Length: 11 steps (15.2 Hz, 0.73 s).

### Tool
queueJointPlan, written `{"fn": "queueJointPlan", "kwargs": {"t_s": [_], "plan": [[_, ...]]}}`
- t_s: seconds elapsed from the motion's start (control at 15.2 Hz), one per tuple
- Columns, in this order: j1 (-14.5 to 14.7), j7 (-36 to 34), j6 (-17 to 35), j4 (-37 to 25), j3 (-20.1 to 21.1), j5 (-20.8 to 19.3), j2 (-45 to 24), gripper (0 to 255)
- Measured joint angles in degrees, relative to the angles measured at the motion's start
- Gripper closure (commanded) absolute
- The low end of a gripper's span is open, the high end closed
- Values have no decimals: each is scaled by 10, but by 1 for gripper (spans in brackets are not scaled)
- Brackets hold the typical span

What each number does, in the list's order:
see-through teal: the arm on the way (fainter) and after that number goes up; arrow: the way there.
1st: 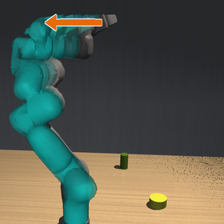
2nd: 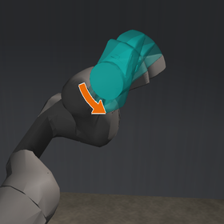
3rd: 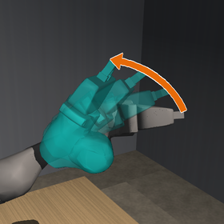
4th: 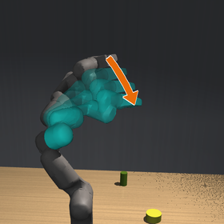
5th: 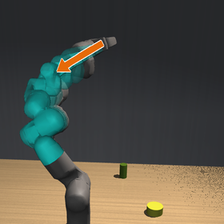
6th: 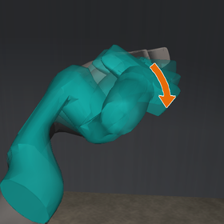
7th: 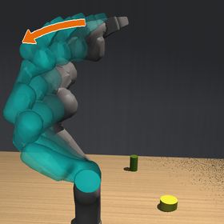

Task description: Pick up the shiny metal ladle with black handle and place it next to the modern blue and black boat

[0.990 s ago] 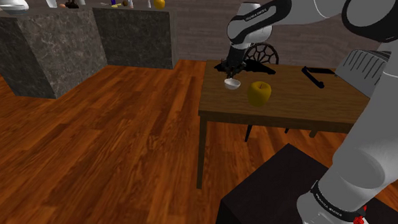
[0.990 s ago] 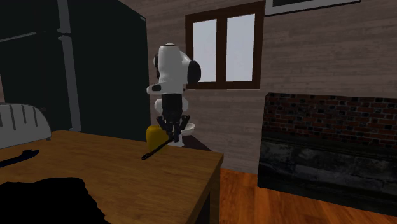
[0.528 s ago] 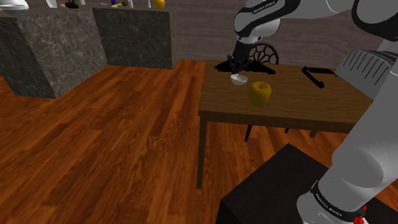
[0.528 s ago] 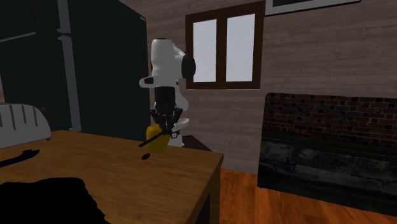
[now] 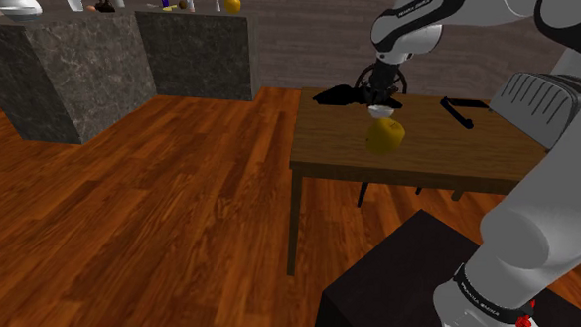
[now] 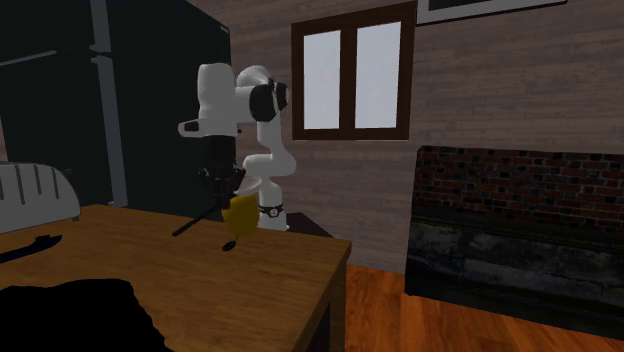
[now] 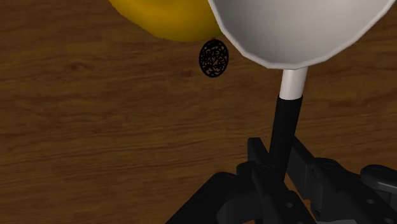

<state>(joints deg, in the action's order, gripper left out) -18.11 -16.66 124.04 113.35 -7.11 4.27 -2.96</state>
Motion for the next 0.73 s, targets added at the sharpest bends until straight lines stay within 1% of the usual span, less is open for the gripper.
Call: {"fn": "queueJointPlan", "kwargs": {"t_s": [0.2, 0.73], "plan": [[-22, 44, 2, 13, -19, 6, 8, 255], [-77, 158, -7, 10, -69, 25, 5, 255]]}}
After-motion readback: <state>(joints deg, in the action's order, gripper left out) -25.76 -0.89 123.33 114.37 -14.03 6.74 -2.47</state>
